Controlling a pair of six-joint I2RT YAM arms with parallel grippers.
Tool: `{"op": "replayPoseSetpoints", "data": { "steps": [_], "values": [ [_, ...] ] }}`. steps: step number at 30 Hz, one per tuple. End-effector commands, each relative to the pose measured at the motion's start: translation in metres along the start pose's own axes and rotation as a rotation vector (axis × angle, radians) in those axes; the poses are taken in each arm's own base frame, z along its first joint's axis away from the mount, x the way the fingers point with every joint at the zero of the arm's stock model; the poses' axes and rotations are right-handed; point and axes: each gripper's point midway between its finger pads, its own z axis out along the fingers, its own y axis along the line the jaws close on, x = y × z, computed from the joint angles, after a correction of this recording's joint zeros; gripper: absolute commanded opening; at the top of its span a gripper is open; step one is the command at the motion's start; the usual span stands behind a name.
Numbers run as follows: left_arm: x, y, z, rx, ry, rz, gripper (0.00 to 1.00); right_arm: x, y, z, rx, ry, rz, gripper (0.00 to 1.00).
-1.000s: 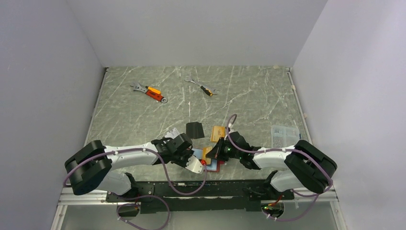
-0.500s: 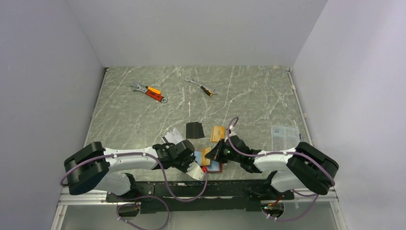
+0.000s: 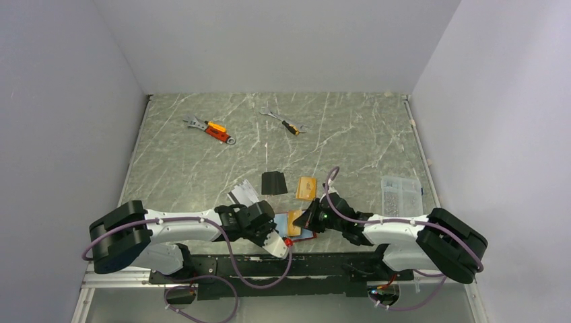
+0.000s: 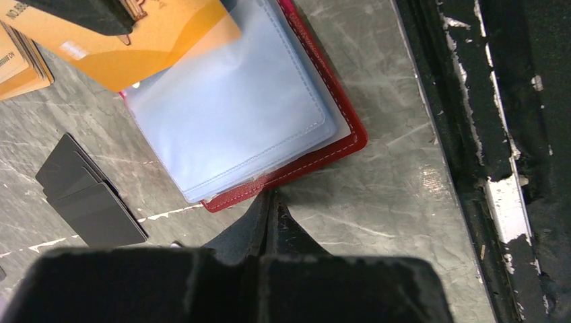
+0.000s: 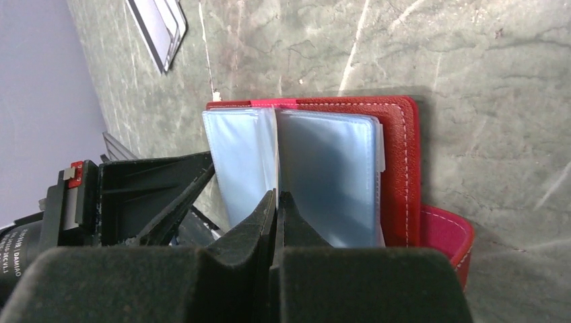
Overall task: Put the credit cards into the card holder
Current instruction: Insert the credit card into the card holder.
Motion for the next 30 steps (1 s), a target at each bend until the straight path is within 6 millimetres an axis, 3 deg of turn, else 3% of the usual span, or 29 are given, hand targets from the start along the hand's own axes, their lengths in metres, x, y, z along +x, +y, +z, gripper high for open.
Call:
{"op": "replayPoseSetpoints", "data": {
  "steps": [1, 10, 30],
  "values": [
    [0.017, -0.043, 0.004, 0.143, 0.049, -0.044, 0.0, 0.013, -0.02, -0.002, 0.05, 0.045, -0.022, 0.0],
    [0.016, -0.038, 0.004, 0.128, 0.048, -0.035, 0.0, 0.025, -0.027, 0.003, 0.076, 0.115, -0.03, 0.0],
    [0.017, -0.031, 0.006, 0.101, 0.055, -0.019, 0.0, 0.039, -0.047, -0.01, 0.13, 0.164, -0.01, 0.0]
  ]
}}
